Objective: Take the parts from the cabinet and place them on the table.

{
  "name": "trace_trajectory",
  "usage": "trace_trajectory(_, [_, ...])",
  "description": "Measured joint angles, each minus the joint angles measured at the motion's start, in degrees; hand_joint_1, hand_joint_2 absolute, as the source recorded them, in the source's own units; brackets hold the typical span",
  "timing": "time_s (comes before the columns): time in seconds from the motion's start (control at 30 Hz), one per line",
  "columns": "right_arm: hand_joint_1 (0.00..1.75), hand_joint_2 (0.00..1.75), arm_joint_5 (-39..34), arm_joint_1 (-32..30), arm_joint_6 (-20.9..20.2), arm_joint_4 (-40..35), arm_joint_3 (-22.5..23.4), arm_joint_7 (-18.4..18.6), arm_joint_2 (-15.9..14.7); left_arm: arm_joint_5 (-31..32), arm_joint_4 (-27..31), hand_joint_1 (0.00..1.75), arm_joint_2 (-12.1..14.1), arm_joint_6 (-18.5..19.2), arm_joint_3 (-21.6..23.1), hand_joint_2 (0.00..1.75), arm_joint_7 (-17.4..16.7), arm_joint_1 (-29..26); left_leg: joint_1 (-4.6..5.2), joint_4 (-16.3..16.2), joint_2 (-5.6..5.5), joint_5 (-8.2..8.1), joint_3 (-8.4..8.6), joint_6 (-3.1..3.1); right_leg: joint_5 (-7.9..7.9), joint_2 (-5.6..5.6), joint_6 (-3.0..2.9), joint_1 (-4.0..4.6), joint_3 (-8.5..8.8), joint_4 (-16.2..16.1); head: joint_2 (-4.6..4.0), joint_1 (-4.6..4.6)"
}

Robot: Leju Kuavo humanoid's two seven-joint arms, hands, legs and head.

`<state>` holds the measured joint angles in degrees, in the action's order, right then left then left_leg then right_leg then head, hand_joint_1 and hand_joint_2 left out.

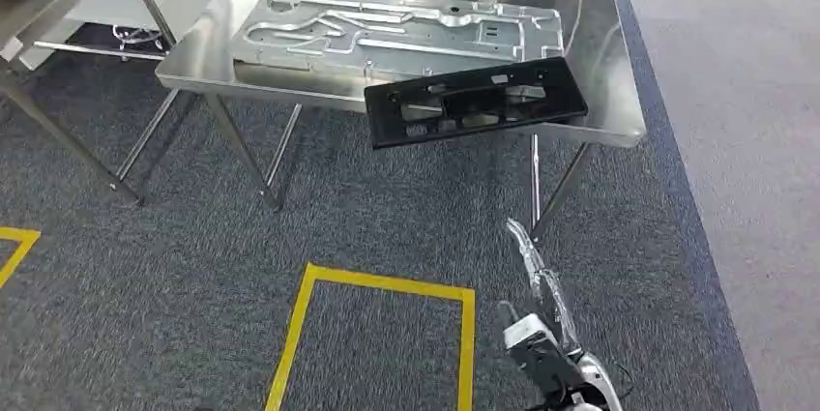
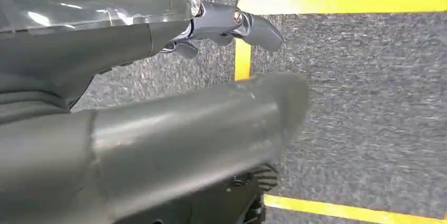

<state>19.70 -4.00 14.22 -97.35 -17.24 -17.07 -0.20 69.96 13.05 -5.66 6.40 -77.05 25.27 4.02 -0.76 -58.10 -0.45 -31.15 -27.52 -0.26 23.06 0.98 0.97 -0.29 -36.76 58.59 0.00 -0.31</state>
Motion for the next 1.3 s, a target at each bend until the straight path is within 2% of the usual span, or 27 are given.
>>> trace_trajectory(0.07, [0.00, 0.00, -9.6, -3.9, -4.9, 0.0, 2.9, -2.4, 0.9, -0.5, 0.0, 0.00, -0.1, -0.1, -0.5, 0.00, 0.0, -0.3, -0.48, 0.6, 0.28, 1.23, -0.77, 1.30, -0.28, -0.44, 0.80, -0.34, -0.42, 0.3, 0.00, 0.02])
trace_trajectory(0.1, [0.00, 0.00, -14.6, -6.0, -8.9, 0.3, 5.0, -4.3, 1.2, -0.8, 0.0, 0.00, -0.2, -0.2, -0.8, 0.00, -0.1, -0.2, -0.40, 0.5, 0.31, 1.81, -1.35, 1.78, 2.29, -0.66, 1.13, -0.40, -1.10, 1.4, 0.00, 0.12])
trace_trajectory(0.13, [0.00, 0.00, -17.9, -7.7, -13.3, 1.0, 7.3, -6.2, 1.4, -0.8, 0.0, 0.00, -0.2, -0.2, -1.1, 0.00, -0.1, -0.3, -0.34, 0.5, 0.37, 2.50, -2.18, 2.36, 6.24, -0.92, 1.33, -0.40, -2.00, 4.2, 0.00, 0.46])
trace_trajectory(0.2, [0.00, 0.00, -20.5, -9.5, -21.5, 3.3, 13.4, -9.6, 2.4, -1.1, 0.0, 0.00, -0.2, -0.2, -1.7, 0.00, -0.2, -0.6, 0.00, 0.3, 0.54, 3.77, -3.86, 2.73, 12.39, -0.98, 1.62, -0.44, -3.83, 12.7, 0.00, 0.59])
trace_trajectory(0.23, [0.00, 0.00, -20.8, -10.2, -23.8, 4.2, 15.6, -10.1, 2.9, -1.2, 0.0, 0.00, -0.2, -0.2, -1.9, 0.00, -0.2, -0.6, 0.15, 0.2, 0.67, 4.36, -4.77, 2.78, 13.14, -0.96, 1.62, -0.44, -4.21, 16.0, 0.00, 0.61])
trace_trajectory(0.27, [0.00, 0.00, -21.8, -10.6, -26.2, 5.1, 17.7, -9.9, 3.5, -1.5, 0.0, 0.00, -0.2, -0.2, -2.0, 0.00, -0.2, -0.6, 0.22, 0.0, 0.75, 4.84, -5.66, 2.80, 12.23, -0.97, 1.53, -0.44, -3.64, 17.0, 0.00, 0.59])
trace_trajectory(0.3, [0.00, 0.00, -23.3, -11.0, -29.7, 6.4, 20.3, -9.3, 4.4, -1.6, 0.1, 0.00, -0.2, -0.4, -2.2, 0.00, -0.3, -0.6, 0.36, -0.1, 0.79, 5.14, -6.48, 2.77, 10.28, -0.97, 1.34, -0.41, -2.06, 15.9, 0.00, 0.61])
trace_trajectory(0.37, [0.00, 0.00, -25.6, -10.8, -37.6, 10.5, 27.2, -8.2, 6.1, -1.7, 0.1, 0.00, -0.3, -0.7, -2.8, 0.00, -0.4, -0.6, 0.70, -0.2, 0.81, 6.06, -7.75, 2.67, 6.42, -0.95, 0.32, -0.04, 4.42, 8.1, 0.00, 0.59])
trace_trajectory(0.43, [0.00, 0.00, -23.0, -9.5, -43.8, 17.4, 35.9, -8.7, 7.5, -2.3, 0.2, 0.00, -0.9, -1.0, -3.2, 0.00, -0.5, -0.6, 1.12, -0.4, 0.77, 6.83, -8.11, 2.27, 8.98, -0.39, -1.13, 0.66, 12.23, -2.9, 0.00, 0.57])
trace_trajectory(0.47, [0.00, 0.00, -20.7, -8.7, -44.6, 21.0, 40.4, -9.7, 7.7, -2.7, 0.3, 0.00, -0.9, -1.2, -3.4, 0.00, -0.5, -0.8, 1.01, -0.2, 0.90, 7.34, -8.04, 1.97, 9.39, -0.11, -0.86, 0.52, 12.84, -4.1, 0.00, 0.41])
trace_trajectory(0.53, [0.00, 0.00, -12.2, -7.0, -43.2, 29.8, 50.4, -12.5, 8.0, -2.8, 0.5, 0.00, -1.3, -1.5, -4.0, 0.00, -0.7, -0.8, 0.71, 0.4, 0.79, 8.35, -7.95, 1.27, 8.65, -0.10, -1.40, 0.90, 12.56, -4.3, 0.00, 0.59])
trace_trajectory(0.57, [0.00, 0.00, -7.6, -6.2, -42.1, 33.9, 54.9, -13.1, 8.4, -2.8, 0.7, 0.00, -1.3, -1.6, -4.4, 0.00, -0.8, -0.9, 1.04, 0.2, 0.68, 8.31, -8.12, 0.96, 7.69, 0.06, -1.74, 0.22, 12.50, -5.2, 0.00, 0.66])
trace_trajectory(0.6, [0.00, 0.00, -3.7, -5.6, -41.0, 37.6, 59.3, -13.3, 8.5, -2.9, 0.8, 0.00, -1.3, -1.6, -4.6, 0.00, -0.9, -0.9, 0.79, -0.5, 0.64, 6.97, -8.58, 0.62, 7.20, 0.53, -1.90, 0.11, 12.26, -5.4, 0.00, 0.53])
trace_trajectory(0.63, [0.00, 0.00, -0.2, -5.1, -39.3, 40.3, 62.8, -13.3, 9.0, -2.9, 0.8, 0.00, -1.5, -1.7, -4.7, 0.00, -1.0, -1.1, 0.66, -3.0, 0.62, 3.75, -9.33, 0.38, 6.84, 0.61, -2.49, 0.07, 11.75, -5.4, 0.00, 0.30])
trace_trajectory(0.7, [0.00, 0.00, 6.5, -4.0, -36.5, 45.5, 68.8, -12.9, 9.8, -3.0, 0.9, 0.00, -1.6, -1.9, -4.9, 0.00, -1.0, -1.3, 0.30, -10.9, 0.64, -1.91, -11.54, -0.22, 6.26, 0.76, -2.54, 0.11, 10.71, -5.0, 0.00, 0.28])
trace_trajectory(0.73, [0.00, 0.00, 8.0, -3.6, -35.7, 47.7, 71.4, -12.8, 10.1, -3.2, 1.0, 0.00, -1.6, -1.9, -5.1, 0.00, -1.0, -1.3, 0.19, -14.9, 0.64, -3.15, -12.55, -0.58, 6.02, 0.96, -2.46, 0.10, 10.07, -4.7, -0.02, 0.26])
trace_trajectory(0.77, [0.00, 0.00, 8.6, -3.3, -35.3, 49.5, 73.4, -12.7, 10.3, -3.2, 1.0, 0.00, -1.6, -2.0, -5.2, 0.00, -1.0, -1.3, 0.02, -17.0, 0.66, -2.47, -12.64, -0.83, 5.87, 1.20, -2.34, 0.04, 9.39, -4.2, 0.00, 0.17])
trace_trajectory(0.8, [0.00, 0.00, 9.2, -3.0, -35.1, 51.0, 75.1, -12.7, 10.7, -3.3, 1.1, 0.00, -1.6, -2.0, -5.4, 0.00, -1.1, -1.4, -0.12, -16.1, 0.69, -0.73, -11.41, -1.01, 5.80, 1.47, -2.23, -0.07, 8.78, -3.7, 0.00, 0.20])
trace_trajectory(0.87, [0.00, 0.00, 10.0, -2.2, -34.8, 53.2, 77.5, -12.8, 11.0, -3.3, 1.2, 0.00, -1.6, -2.1, -5.7, 0.00, -1.1, -1.3, -0.29, -7.9, 1.15, 2.58, -5.84, -1.14, 5.89, 1.91, -1.97, -0.29, 7.86, -2.6, 0.00, 0.15])
trace_trajectory(0.9, [0.00, 0.00, 10.2, -1.7, -34.7, 54.1, 78.7, -12.8, 11.1, -3.3, 1.3, 0.00, -1.6, -2.1, -5.7, 0.00, -1.1, -1.2, -0.35, -2.6, 2.52, 2.71, -2.49, -1.12, 6.10, 2.16, -1.64, -0.23, 7.55, -1.8, 0.00, 0.07])
trace_trajectory(0.93, [0.00, 0.00, 10.5, -1.6, -34.5, 54.7, 79.7, -12.7, 11.1, -3.3, 1.3, 0.00, -1.6, -2.1, -5.8, 0.00, -1.1, -0.9, 0.30, -0.4, 3.18, 1.43, -1.04, -0.80, 6.27, 2.42, -1.19, 0.08, 6.96, -1.2, 0.00, -0.19])
trace_trajectory(1.07, [0.00, 0.00, 16.1, 0.2, -30.9, 57.9, 82.9, -10.0, 11.2, -3.3, 1.4, 0.00, -1.7, -2.1, -6.0, 0.00, -1.1, -1.1, 0.13, 0.0, 1.90, 1.82, -2.40, 1.33, 5.93, 3.71, 0.00, 0.19, 7.02, -1.0, 0.00, 0.07])
trace_trajectory(1.1, [0.00, 0.00, 18.0, 0.5, -29.6, 59.1, 83.6, -9.4, 11.1, -3.3, 1.4, 0.00, -1.8, -2.2, -6.1, 0.00, -1.1, -1.1, -0.08, 0.4, 1.76, 2.30, -2.38, 1.97, 6.70, 2.56, 0.52, -0.12, 6.83, -0.3, 0.00, 0.13])
trace_trajectory(1.13, [0.00, 0.00, 19.7, 0.7, -28.4, 60.8, 84.2, -9.0, 11.1, -3.4, 1.4, 0.00, -1.8, -2.3, -6.2, 0.00, -1.1, -1.0, -0.08, 0.5, 1.45, 2.65, -2.63, 2.42, 8.89, 0.72, 0.79, -0.20, 5.75, 1.8, 0.00, 0.37])
trace_trajectory(1.23, [0.00, 0.00, 22.7, 1.3, -25.3, 65.4, 86.0, -7.6, 10.8, -3.5, 1.4, 0.00, -1.8, -2.5, -6.4, 0.00, -1.3, -0.8, 0.11, 0.4, 0.15, 3.51, -3.70, 2.82, 15.45, -0.59, 1.16, -0.47, 0.53, 14.0, 0.00, 0.37])
trace_trajectory(1.27, [0.00, 0.00, 23.1, 1.4, -24.8, 66.8, 86.4, -7.2, 10.6, -3.5, 1.4, 0.00, -1.8, -2.6, -6.6, 0.00, -1.4, -0.9, 0.14, 0.3, -0.26, 3.68, -3.98, 2.76, 15.51, -0.61, 1.17, -0.48, -0.12, 15.8, 0.00, 0.41])
trace_trajectory(1.3, [0.00, 0.00, 23.3, 1.5, -24.6, 67.7, 86.7, -7.1, 10.6, -3.5, 1.4, 0.00, -1.8, -2.6, -6.8, 0.00, -1.4, -0.9, 0.14, 0.2, -0.78, 3.82, -4.17, 2.66, 14.19, -0.65, 1.09, -0.48, 0.47, 14.9, 0.00, 0.39])
